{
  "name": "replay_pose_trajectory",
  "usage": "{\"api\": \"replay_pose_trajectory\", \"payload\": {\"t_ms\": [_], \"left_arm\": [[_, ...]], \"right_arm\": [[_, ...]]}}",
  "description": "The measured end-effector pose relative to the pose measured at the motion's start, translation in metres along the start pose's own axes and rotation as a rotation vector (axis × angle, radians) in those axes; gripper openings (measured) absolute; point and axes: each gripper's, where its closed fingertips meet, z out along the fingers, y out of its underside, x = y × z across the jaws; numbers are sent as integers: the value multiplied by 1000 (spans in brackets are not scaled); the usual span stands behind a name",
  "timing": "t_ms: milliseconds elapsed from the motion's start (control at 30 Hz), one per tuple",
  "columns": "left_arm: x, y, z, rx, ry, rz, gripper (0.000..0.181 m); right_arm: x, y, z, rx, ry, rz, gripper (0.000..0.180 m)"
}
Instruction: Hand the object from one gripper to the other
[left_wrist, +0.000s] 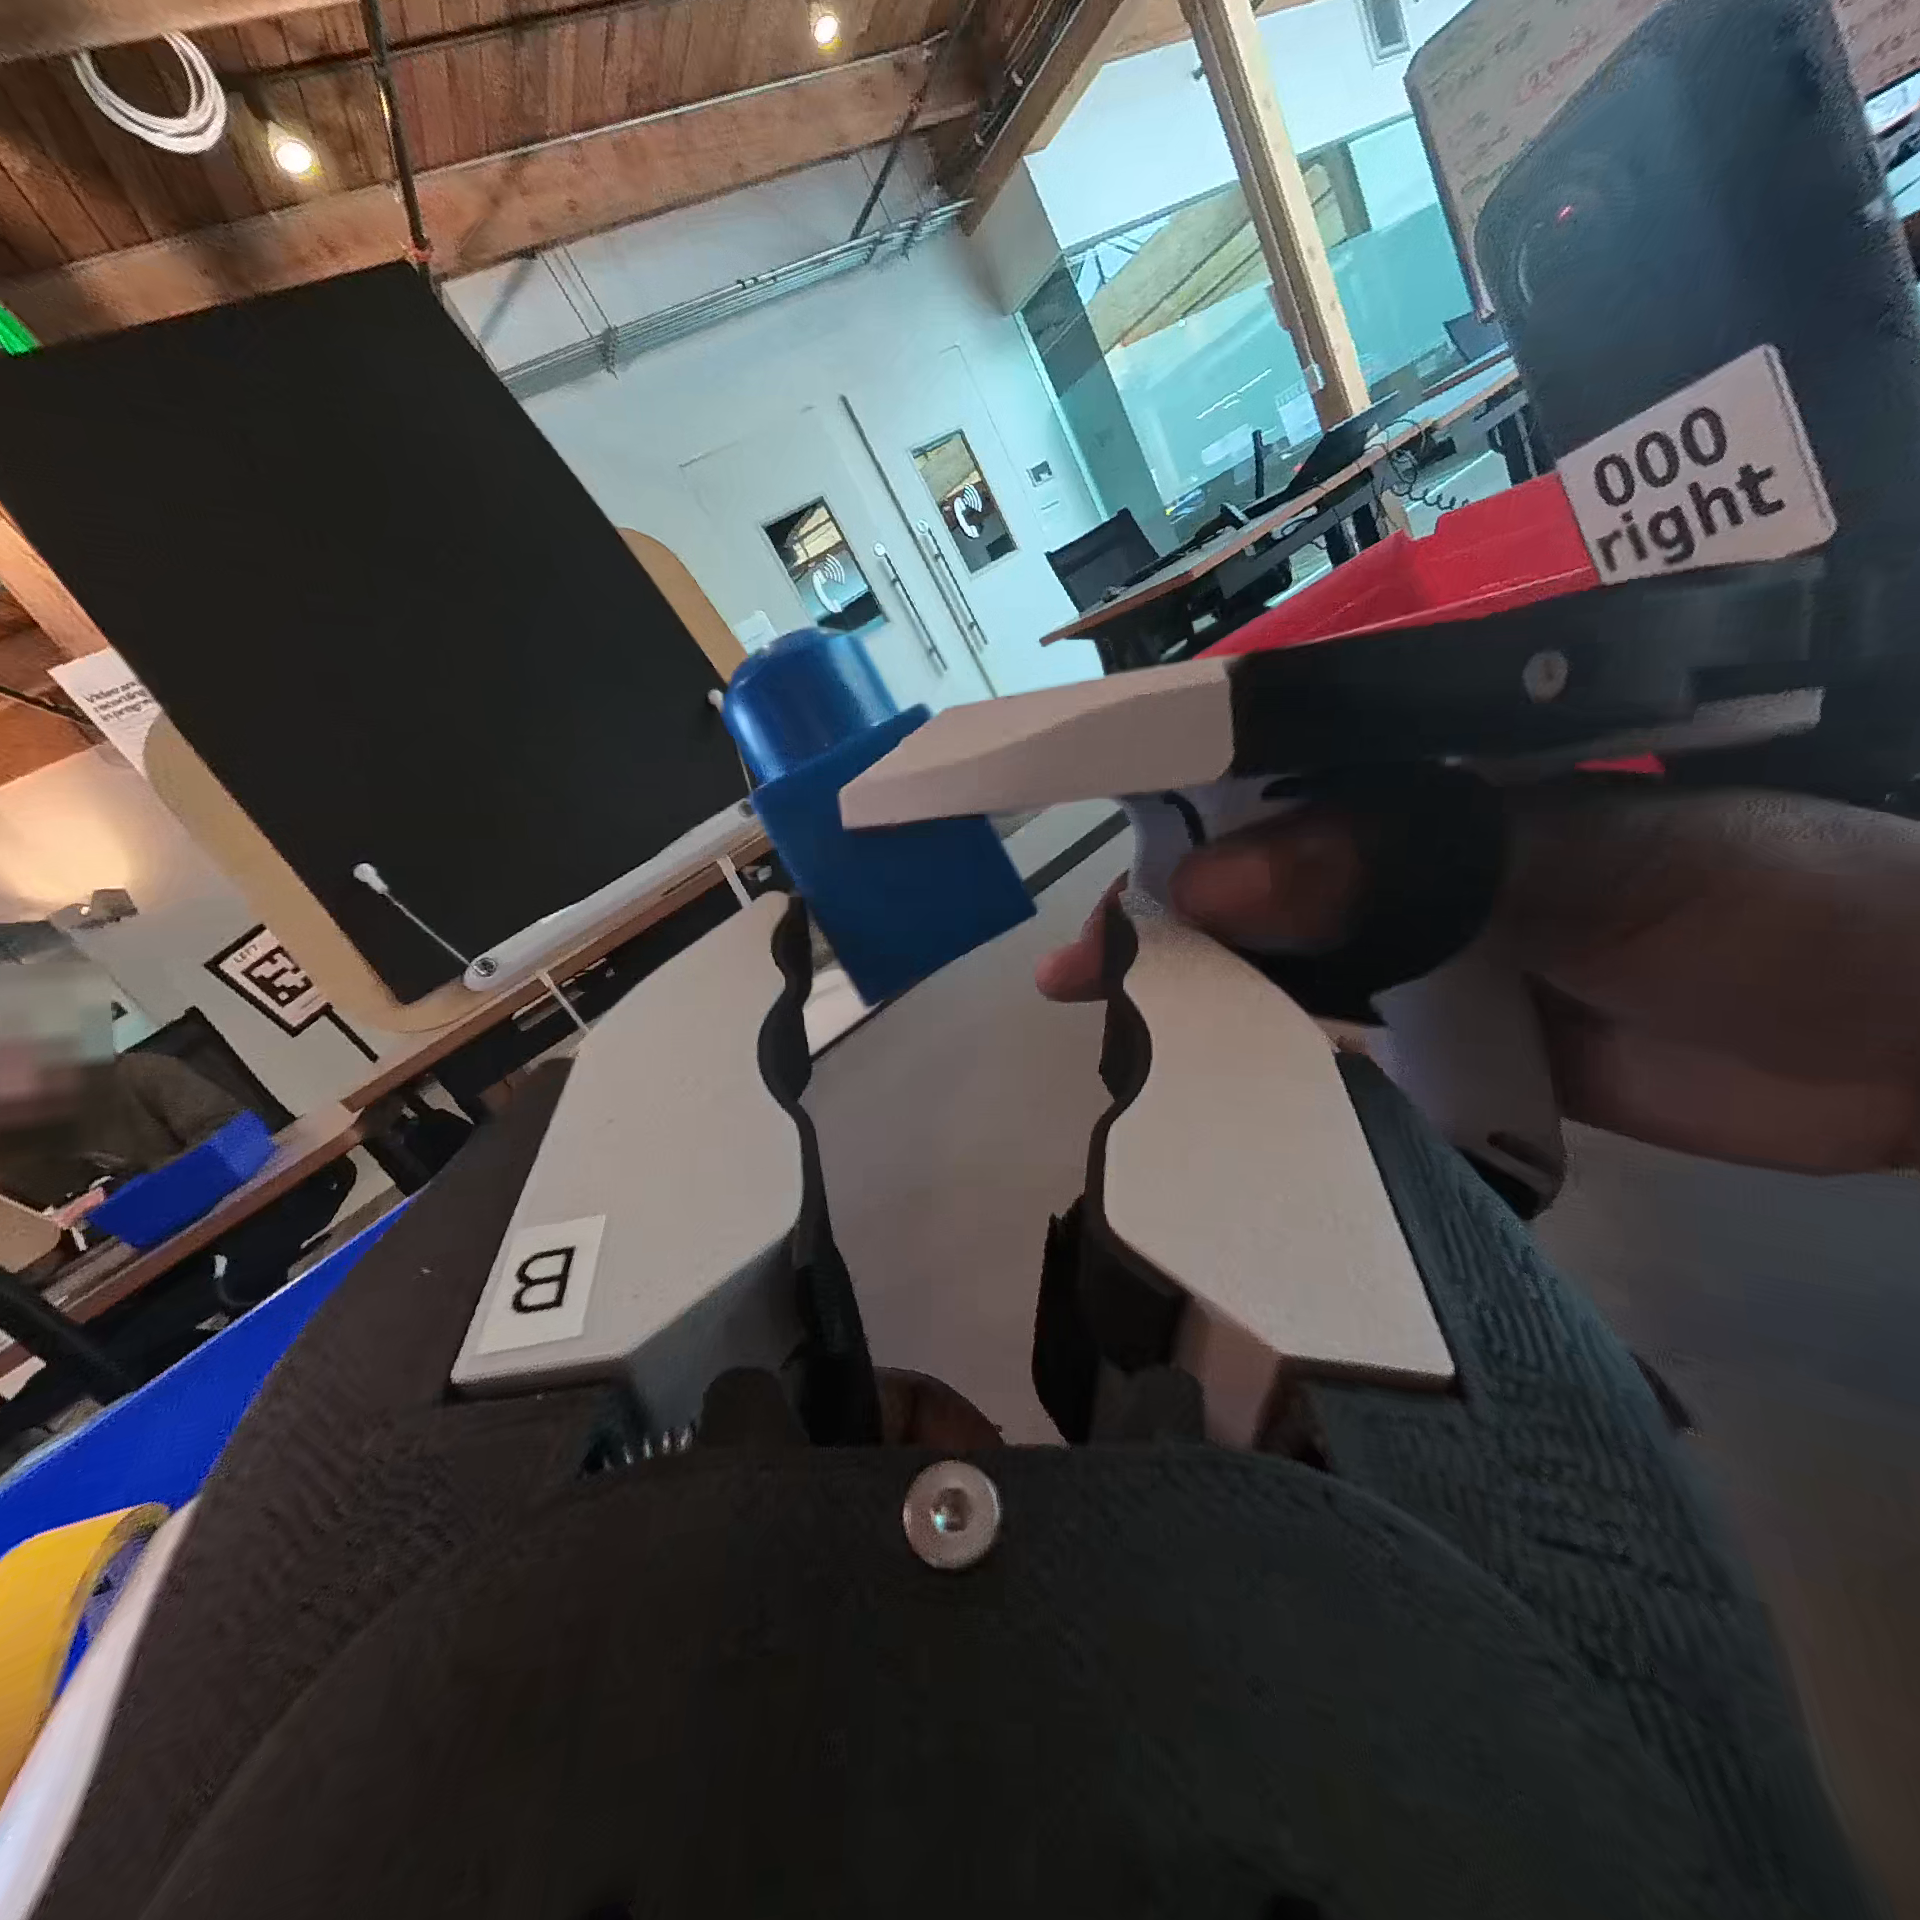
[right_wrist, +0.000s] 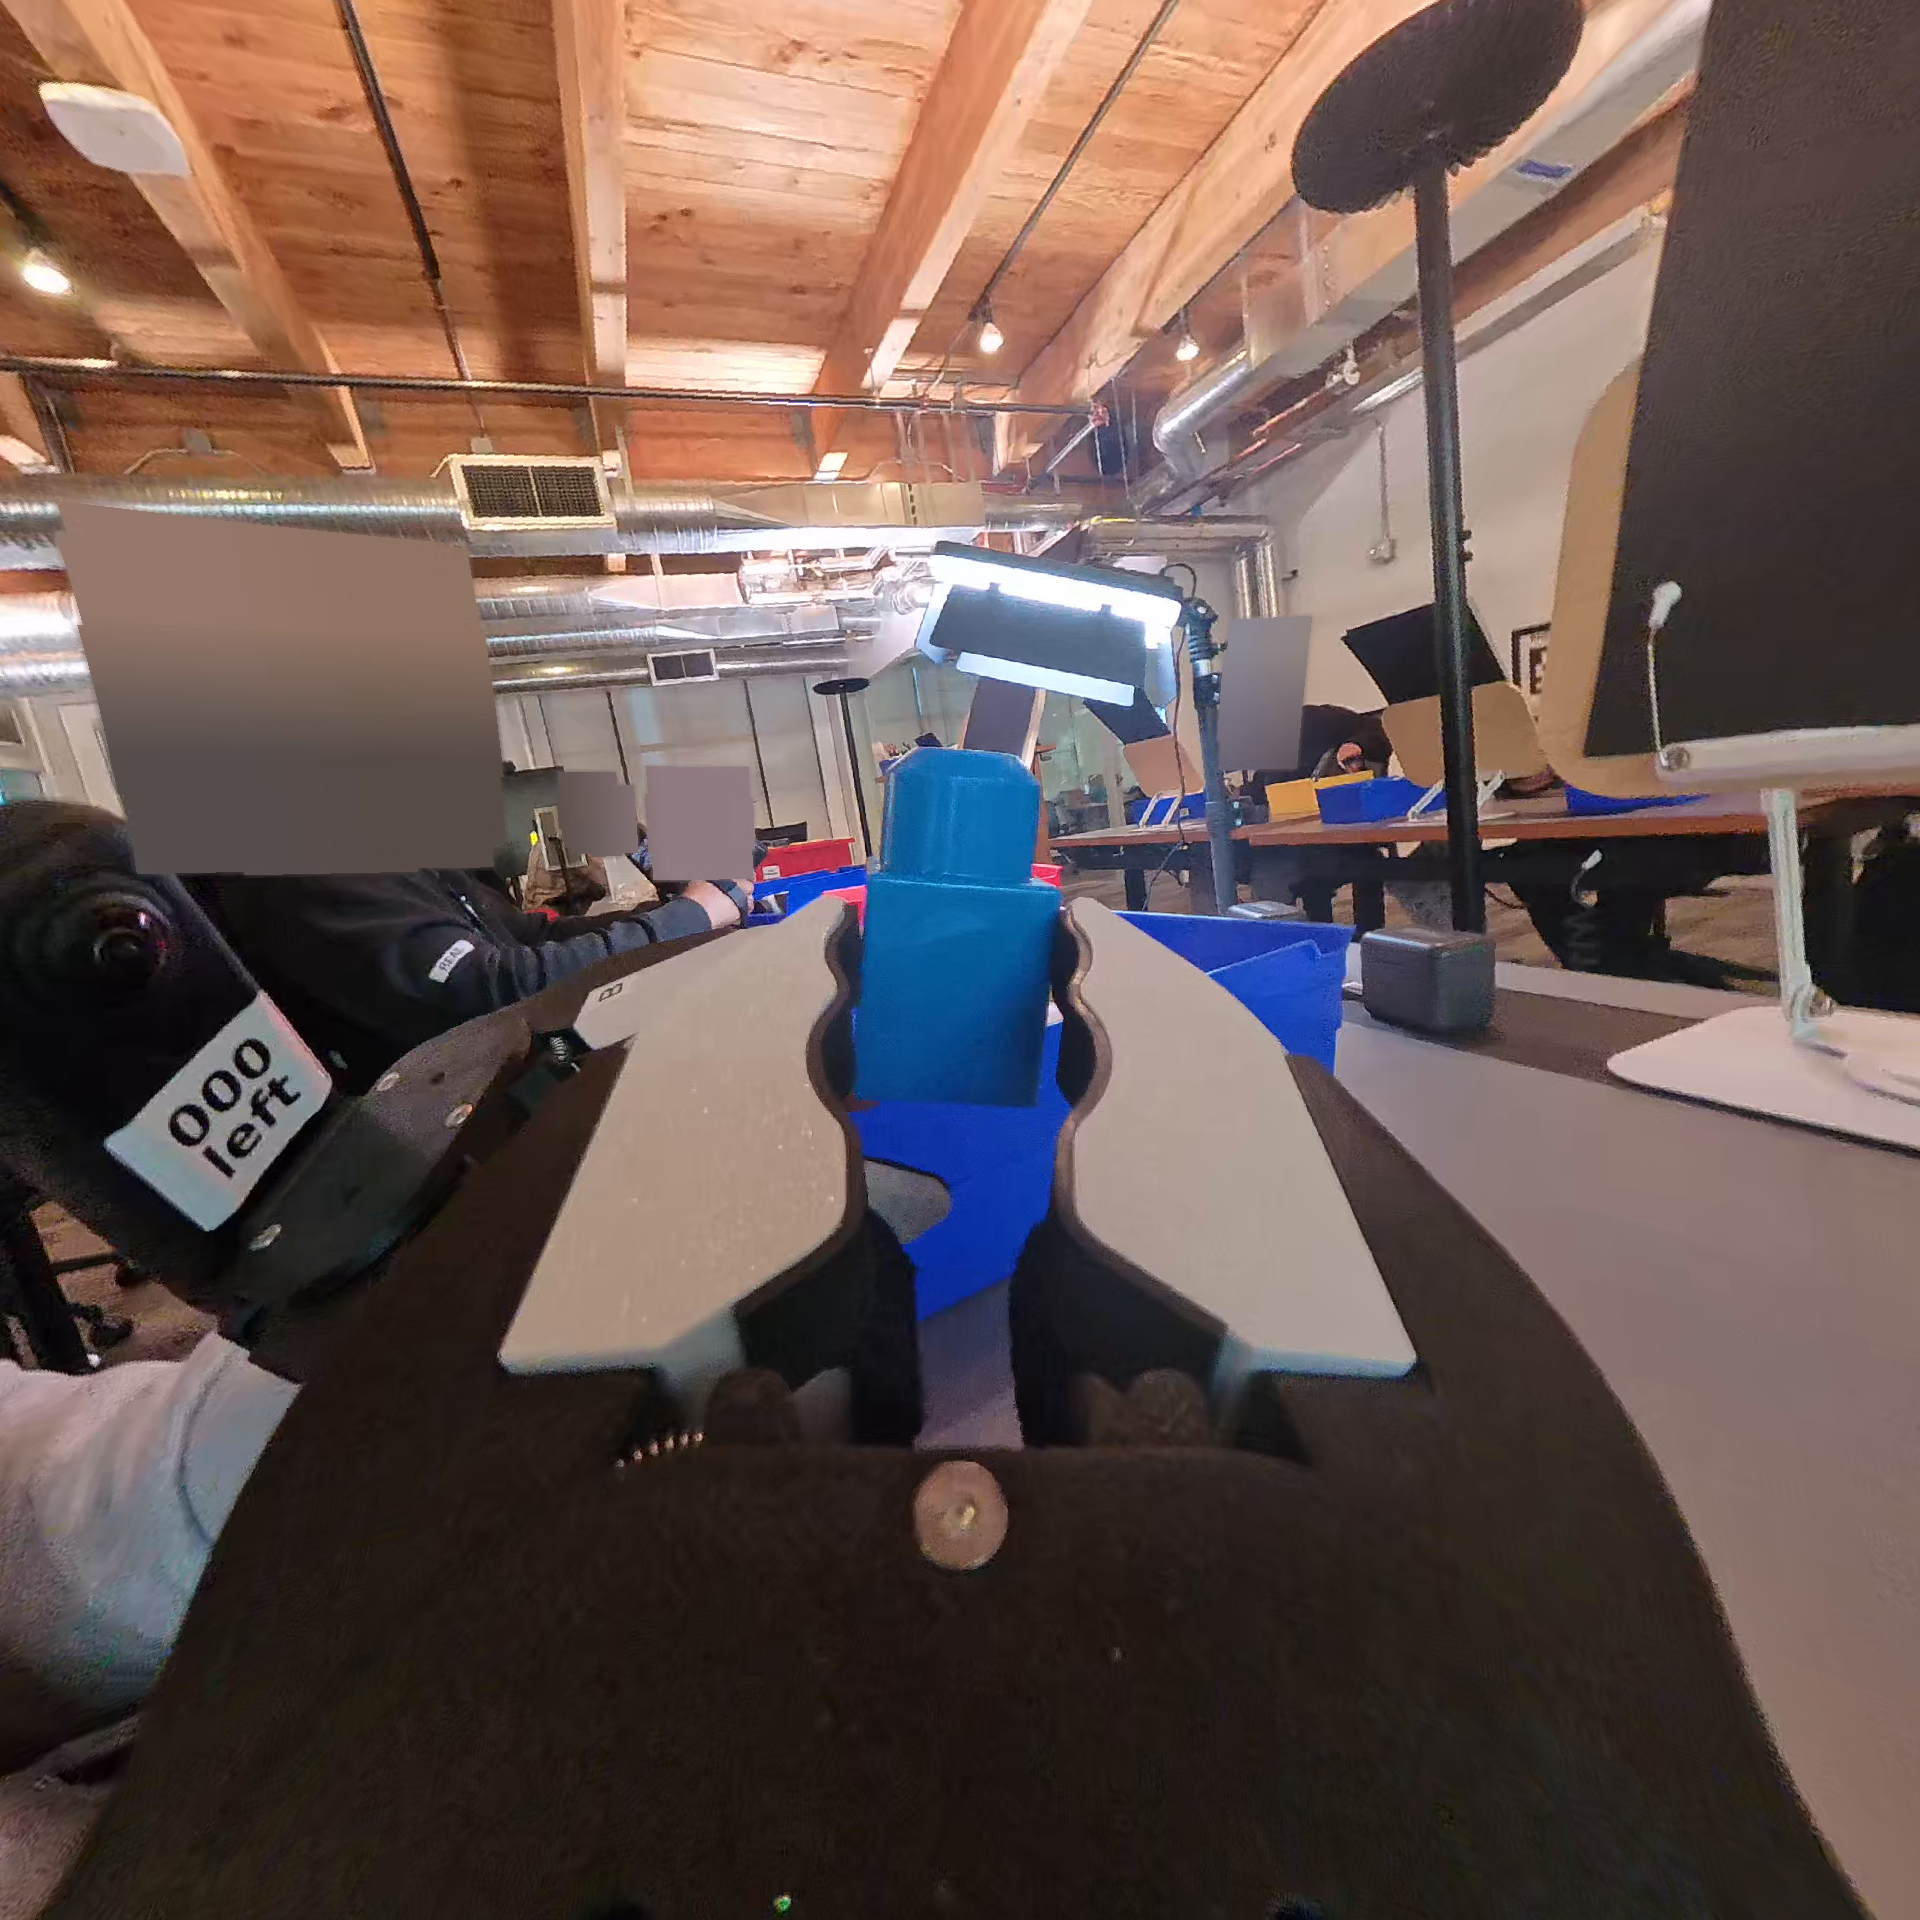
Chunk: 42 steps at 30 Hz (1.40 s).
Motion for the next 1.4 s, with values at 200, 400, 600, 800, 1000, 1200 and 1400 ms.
{"api": "replay_pose_trajectory", "payload": {"t_ms": [200, 400, 600, 800, 1000, 1200, 1400], "left_arm": [[-7, -1, -3, 18, -9, -56, 40], [-6, -19, -11, 158, 107, -218, 39], [7, -59, -42, 441, 524, -584, 36], [10, -63, -46, 456, 632, -723, 35], [5, -61, -43, 434, 643, -796, 35], [-13, -31, -24, 260, 122, -166, 54], [-8, -20, -13, 137, -99, 232, 56]], "right_arm": [[-6, 1, 2, 7, -20, -17, 35], [-21, -10, 1, 41, -111, -43, 40], [-57, -34, -8, 113, -445, 160, 60], [-63, -37, -13, 91, -541, 225, 40], [-64, -29, -11, 46, -515, 150, 37], [-19, -25, -6, 27, -223, 114, 37], [-10, -9, 0, 8, -120, 124, 37]]}}
